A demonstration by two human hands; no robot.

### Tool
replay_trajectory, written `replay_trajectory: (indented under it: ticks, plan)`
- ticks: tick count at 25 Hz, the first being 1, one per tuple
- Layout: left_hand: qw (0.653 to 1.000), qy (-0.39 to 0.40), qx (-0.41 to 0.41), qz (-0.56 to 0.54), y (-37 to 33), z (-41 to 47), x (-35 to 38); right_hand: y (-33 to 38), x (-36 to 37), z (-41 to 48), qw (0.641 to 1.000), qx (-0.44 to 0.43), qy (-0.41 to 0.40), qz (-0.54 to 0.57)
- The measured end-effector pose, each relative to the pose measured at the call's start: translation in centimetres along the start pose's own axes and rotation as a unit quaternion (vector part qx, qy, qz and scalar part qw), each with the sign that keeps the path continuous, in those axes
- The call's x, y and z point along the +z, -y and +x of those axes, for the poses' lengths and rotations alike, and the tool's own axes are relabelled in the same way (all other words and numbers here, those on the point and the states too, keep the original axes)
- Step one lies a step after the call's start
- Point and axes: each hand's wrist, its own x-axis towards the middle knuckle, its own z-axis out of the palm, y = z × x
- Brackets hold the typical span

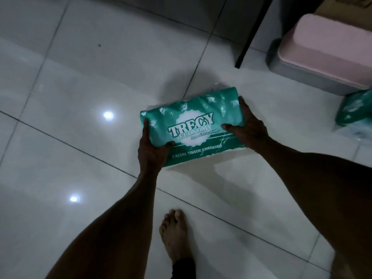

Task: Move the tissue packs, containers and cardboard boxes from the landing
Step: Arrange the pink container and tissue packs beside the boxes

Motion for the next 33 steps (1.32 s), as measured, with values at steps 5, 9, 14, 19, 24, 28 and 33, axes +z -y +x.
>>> replay_trajectory:
  ticks: [5, 9, 14, 19, 24, 28, 33]
  plan:
    - [0.999, -0.016, 0.016, 0.027, -3.7, -4.2, -0.4, -0.2, -3.6, -4.6, 0.999, -0.001, -0.026, 0.026]
    - [0.998, -0.029, 0.058, 0.018, -10.9, -8.9, 0.3, -0.3, -11.2, -8.5, 0.994, -0.011, -0.088, 0.057]
    - [0.994, -0.025, 0.108, -0.004, -22.8, -15.9, 2.4, -1.1, -24.2, -14.1, 0.987, -0.032, -0.141, 0.070]
    - [0.983, 0.045, 0.176, 0.015, -33.6, -23.8, 9.4, -7.6, -37.5, -18.3, 0.972, 0.015, -0.222, 0.072]
    - [0.970, 0.136, 0.201, -0.009, -39.4, -28.2, 19.9, -17.4, -44.8, -19.4, 0.959, 0.090, -0.255, 0.079]
    - [0.961, 0.190, 0.203, 0.002, -40.5, -28.5, 26.4, -23.1, -46.3, -18.4, 0.951, 0.091, -0.263, 0.133]
    - [0.957, 0.212, 0.196, 0.025, -39.1, -26.5, 31.8, -27.0, -46.6, -15.3, 0.952, 0.017, -0.235, 0.198]
